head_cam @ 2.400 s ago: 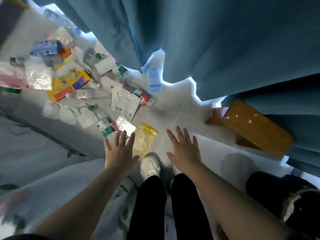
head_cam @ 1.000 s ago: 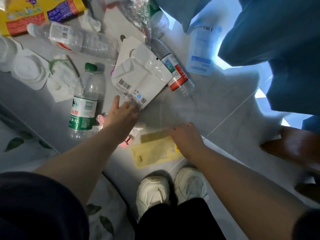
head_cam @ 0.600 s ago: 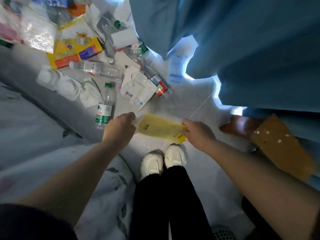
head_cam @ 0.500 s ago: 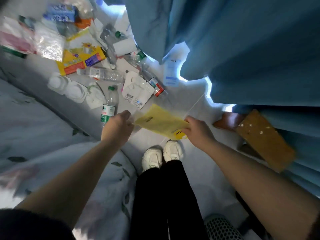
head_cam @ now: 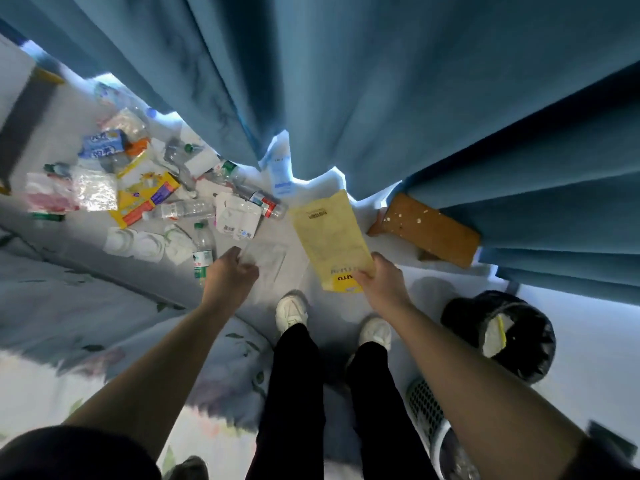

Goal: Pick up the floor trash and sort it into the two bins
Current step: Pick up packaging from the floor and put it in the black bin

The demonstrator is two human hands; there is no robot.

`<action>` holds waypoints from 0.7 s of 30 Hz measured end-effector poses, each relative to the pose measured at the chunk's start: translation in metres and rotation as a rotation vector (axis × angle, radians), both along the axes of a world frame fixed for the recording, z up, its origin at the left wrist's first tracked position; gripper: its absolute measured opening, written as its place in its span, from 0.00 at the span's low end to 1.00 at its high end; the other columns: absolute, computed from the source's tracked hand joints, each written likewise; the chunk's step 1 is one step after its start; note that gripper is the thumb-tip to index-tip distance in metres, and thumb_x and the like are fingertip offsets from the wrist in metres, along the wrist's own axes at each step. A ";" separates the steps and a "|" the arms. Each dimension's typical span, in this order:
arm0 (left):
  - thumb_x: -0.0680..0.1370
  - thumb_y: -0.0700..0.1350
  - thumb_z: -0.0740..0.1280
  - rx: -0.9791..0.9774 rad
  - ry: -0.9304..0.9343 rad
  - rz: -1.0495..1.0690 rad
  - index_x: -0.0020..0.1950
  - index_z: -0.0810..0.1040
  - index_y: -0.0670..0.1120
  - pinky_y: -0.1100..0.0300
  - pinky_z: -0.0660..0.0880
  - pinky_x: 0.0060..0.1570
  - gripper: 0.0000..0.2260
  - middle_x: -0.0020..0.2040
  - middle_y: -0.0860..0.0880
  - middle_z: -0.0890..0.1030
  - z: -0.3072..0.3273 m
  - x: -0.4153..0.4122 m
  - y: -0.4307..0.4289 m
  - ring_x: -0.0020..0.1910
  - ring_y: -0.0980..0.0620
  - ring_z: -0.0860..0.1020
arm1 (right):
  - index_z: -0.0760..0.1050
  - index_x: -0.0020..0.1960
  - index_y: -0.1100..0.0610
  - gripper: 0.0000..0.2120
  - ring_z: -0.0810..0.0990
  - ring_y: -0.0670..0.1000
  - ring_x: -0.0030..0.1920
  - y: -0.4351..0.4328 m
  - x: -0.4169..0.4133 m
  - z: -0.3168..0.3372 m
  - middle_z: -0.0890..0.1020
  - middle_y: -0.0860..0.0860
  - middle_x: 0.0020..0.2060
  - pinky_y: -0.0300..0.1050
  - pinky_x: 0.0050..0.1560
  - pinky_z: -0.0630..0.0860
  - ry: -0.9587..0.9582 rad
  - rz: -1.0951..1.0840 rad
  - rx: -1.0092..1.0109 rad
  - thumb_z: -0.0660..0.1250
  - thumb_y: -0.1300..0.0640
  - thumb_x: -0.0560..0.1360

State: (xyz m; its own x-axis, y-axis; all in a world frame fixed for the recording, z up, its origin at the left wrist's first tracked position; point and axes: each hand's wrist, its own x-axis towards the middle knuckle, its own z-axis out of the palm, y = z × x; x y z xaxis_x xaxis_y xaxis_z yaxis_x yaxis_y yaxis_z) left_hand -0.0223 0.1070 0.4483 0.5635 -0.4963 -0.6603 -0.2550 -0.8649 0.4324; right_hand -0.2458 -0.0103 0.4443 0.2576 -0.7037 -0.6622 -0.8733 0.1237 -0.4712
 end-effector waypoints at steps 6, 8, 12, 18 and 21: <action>0.73 0.41 0.66 -0.034 0.034 -0.047 0.39 0.72 0.41 0.55 0.69 0.35 0.05 0.39 0.38 0.78 0.014 -0.076 -0.040 0.40 0.40 0.76 | 0.71 0.48 0.56 0.05 0.75 0.47 0.40 0.000 -0.082 0.012 0.77 0.49 0.41 0.38 0.32 0.67 -0.043 -0.196 -0.006 0.65 0.57 0.77; 0.72 0.41 0.67 -0.039 0.009 -0.088 0.44 0.75 0.37 0.52 0.71 0.38 0.08 0.41 0.37 0.79 0.013 -0.109 -0.053 0.42 0.39 0.77 | 0.72 0.50 0.57 0.05 0.76 0.48 0.40 0.000 -0.120 0.009 0.77 0.50 0.42 0.37 0.31 0.67 -0.061 -0.287 0.012 0.65 0.56 0.77; 0.72 0.42 0.68 -0.023 0.002 -0.176 0.43 0.74 0.36 0.52 0.71 0.39 0.09 0.39 0.38 0.79 0.014 -0.194 -0.081 0.42 0.39 0.77 | 0.72 0.53 0.56 0.06 0.78 0.51 0.44 0.003 -0.215 0.008 0.79 0.51 0.44 0.43 0.37 0.72 -0.046 -0.448 0.037 0.64 0.55 0.78; 0.74 0.44 0.68 -0.007 0.098 -0.311 0.47 0.76 0.39 0.56 0.69 0.40 0.09 0.45 0.41 0.79 0.017 -0.338 -0.119 0.46 0.42 0.77 | 0.73 0.59 0.60 0.11 0.76 0.53 0.46 0.008 -0.376 0.005 0.78 0.53 0.46 0.45 0.41 0.69 0.020 -0.650 0.032 0.64 0.56 0.78; 0.73 0.44 0.67 0.012 0.132 -0.381 0.50 0.76 0.37 0.56 0.69 0.37 0.11 0.45 0.39 0.80 0.001 -0.406 -0.137 0.42 0.44 0.77 | 0.70 0.62 0.57 0.11 0.74 0.52 0.47 0.010 -0.450 -0.015 0.77 0.52 0.50 0.45 0.44 0.69 -0.004 -0.801 0.084 0.59 0.57 0.81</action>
